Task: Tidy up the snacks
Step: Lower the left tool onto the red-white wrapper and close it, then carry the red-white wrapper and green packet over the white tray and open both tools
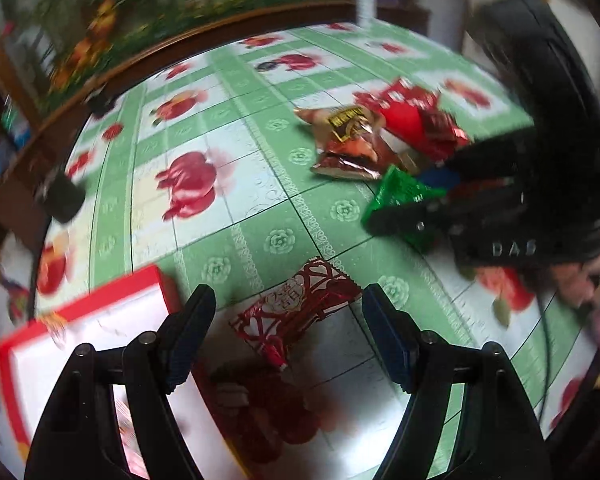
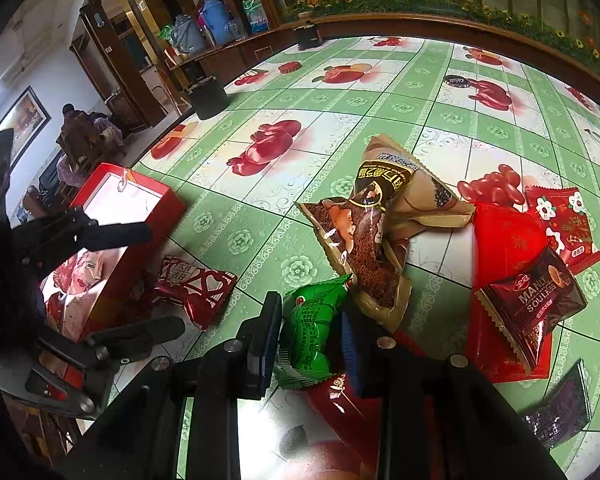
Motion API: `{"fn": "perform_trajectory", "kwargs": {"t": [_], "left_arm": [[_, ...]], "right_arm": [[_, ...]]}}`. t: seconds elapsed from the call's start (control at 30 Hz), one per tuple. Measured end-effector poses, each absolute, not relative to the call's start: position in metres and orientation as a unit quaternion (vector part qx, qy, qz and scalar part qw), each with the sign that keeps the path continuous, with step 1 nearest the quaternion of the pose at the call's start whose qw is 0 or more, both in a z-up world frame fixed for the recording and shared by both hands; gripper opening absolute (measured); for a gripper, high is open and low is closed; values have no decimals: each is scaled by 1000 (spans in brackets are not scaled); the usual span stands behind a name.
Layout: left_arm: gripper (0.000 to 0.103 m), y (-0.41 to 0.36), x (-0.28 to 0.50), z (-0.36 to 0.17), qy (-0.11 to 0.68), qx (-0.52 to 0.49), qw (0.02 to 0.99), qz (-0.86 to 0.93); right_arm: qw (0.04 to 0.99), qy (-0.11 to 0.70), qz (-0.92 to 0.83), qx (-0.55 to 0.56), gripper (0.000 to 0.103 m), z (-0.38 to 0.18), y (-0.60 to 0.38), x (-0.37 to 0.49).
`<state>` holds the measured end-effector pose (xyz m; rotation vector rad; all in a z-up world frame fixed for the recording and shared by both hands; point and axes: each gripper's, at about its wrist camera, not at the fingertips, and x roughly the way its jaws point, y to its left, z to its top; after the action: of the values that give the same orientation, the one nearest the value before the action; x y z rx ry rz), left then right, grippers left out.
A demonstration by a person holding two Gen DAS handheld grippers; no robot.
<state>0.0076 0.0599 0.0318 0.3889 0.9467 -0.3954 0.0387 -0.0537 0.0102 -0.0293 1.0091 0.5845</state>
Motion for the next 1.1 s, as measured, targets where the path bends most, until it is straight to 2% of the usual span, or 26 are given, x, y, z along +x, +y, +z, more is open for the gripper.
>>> {"fn": "perform_trajectory", "kwargs": {"t": [0.2,0.37,0.43,0.53,0.6,0.7,0.73,0.77,0.93,0.97,1.0,1.07,1.1], "left_arm": [[75,49,14,18,461,249,825,-209],[75,52,17,16,467,236,823,-220],[70,53,17,15,469,224,824,-226],[53,52,11,15,468,215,824,-235],[37,49,8,15,470,209,823,-240],[36,44,3,15,467,210,828,-231],[36,45,2,15,469,202,828,-230],[31,46,1,15,471,192,830,-229],[26,50,-3,15,476,150,841,-207],[20,51,-3,15,478,142,842,-206],[15,52,-3,15,482,126,842,-207],[14,54,-2,15,486,109,845,-194],[14,55,-1,15,487,101,847,-188]], "right_arm": [[834,477,276,-14,30,10,-54,39],[835,476,276,-19,30,10,-53,38],[835,476,277,-22,30,10,-52,38],[830,481,282,-27,32,11,-52,37],[825,485,290,-28,42,11,-52,37],[819,487,301,-41,58,12,-50,32],[818,486,303,-50,60,12,-49,30],[818,485,303,-56,61,11,-48,29],[821,480,302,-64,60,11,-48,25],[822,479,300,-68,58,11,-48,25],[826,475,293,-79,49,11,-47,24],[832,470,281,-88,41,11,-47,24],[832,472,282,-80,40,11,-49,25]]}}
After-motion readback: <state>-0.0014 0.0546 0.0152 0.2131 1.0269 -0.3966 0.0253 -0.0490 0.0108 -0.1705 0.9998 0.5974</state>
